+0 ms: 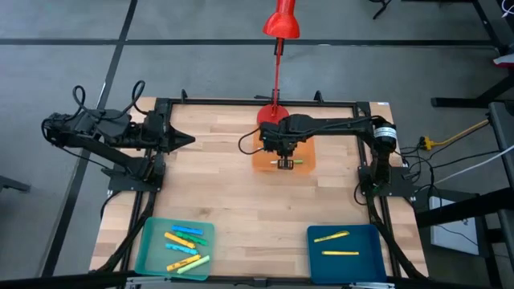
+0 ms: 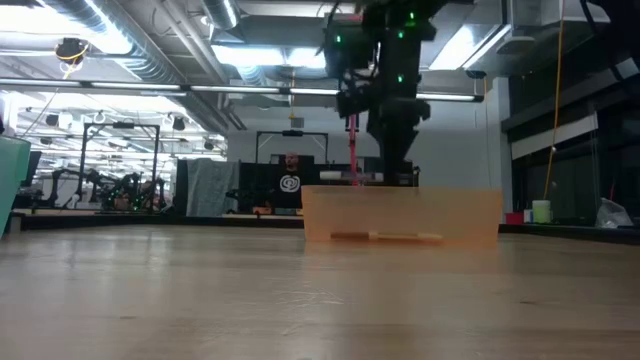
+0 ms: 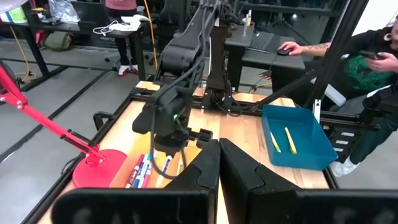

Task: Pick & Place Markers
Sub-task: Put the blue marker pen into the orange bin, then return to Home Position

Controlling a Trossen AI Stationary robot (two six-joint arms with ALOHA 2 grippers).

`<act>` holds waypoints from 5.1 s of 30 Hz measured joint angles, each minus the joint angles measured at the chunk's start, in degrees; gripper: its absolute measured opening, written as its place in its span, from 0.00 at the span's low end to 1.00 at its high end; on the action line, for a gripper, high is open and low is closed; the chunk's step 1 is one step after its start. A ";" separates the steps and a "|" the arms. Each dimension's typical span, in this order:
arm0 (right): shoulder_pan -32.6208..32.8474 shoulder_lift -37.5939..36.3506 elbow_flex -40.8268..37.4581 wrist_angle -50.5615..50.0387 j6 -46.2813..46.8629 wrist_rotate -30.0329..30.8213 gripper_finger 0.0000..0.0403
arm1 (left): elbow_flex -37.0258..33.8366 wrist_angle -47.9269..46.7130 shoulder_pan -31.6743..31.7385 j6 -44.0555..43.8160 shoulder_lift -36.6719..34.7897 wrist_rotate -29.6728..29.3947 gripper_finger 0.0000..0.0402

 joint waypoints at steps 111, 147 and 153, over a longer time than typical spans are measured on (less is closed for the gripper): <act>19.67 -32.54 -7.44 28.78 10.88 -9.43 0.01 | 0.00 0.00 0.00 -2.08 0.00 -10.11 0.02; 20.56 -44.92 -45.65 72.96 9.23 -11.66 0.02 | 0.00 0.00 0.01 -1.97 0.00 -10.04 0.01; 20.53 -55.43 -56.54 73.44 10.25 -11.58 0.02 | 0.00 0.00 -0.01 -1.97 0.02 -10.04 0.02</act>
